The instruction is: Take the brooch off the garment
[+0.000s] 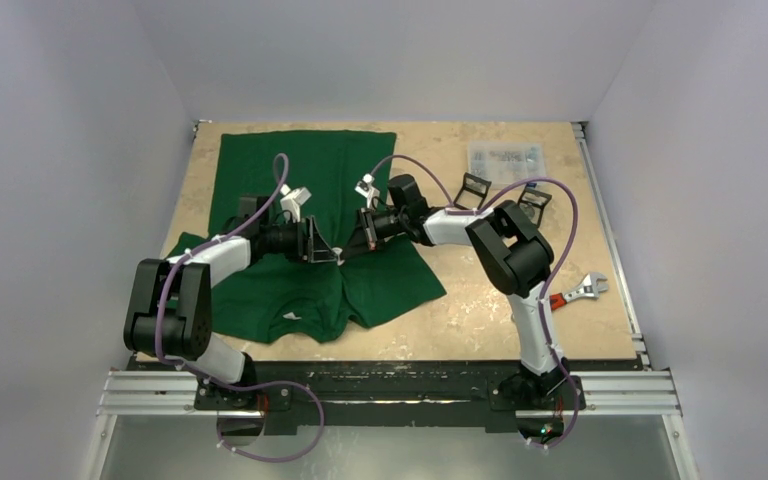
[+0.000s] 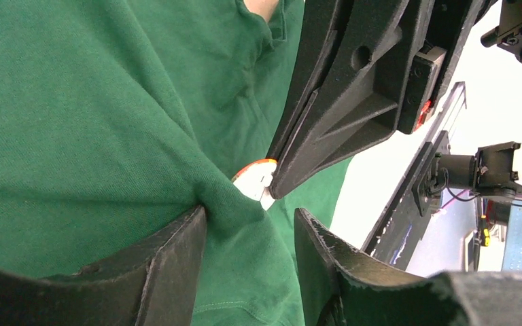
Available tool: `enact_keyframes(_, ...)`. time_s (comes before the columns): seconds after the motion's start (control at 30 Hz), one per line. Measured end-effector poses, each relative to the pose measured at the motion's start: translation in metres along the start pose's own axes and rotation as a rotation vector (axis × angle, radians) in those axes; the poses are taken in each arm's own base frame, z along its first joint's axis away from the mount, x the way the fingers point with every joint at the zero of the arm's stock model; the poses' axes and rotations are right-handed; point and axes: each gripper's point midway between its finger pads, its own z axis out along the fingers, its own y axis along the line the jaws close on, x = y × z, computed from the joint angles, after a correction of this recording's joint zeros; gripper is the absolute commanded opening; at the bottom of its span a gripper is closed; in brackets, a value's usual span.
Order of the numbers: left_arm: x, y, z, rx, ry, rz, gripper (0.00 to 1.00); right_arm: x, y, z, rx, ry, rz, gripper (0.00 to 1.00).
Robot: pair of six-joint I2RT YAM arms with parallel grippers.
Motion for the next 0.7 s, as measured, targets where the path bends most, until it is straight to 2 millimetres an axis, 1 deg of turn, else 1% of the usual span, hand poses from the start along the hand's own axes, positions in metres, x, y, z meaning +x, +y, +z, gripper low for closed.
enact_keyframes(0.37, 0.0022, 0.0025, 0.0025, -0.026, 0.007, 0.005, 0.45, 0.0014, 0.0032, 0.0001, -0.022, -0.007, 0.023, 0.00)
enact_keyframes(0.7, 0.0039, 0.0045, 0.0044, -0.055, 0.019, 0.004, 0.38, 0.0011, 0.0050, 0.0002, -0.033, -0.017, 0.037, 0.00)
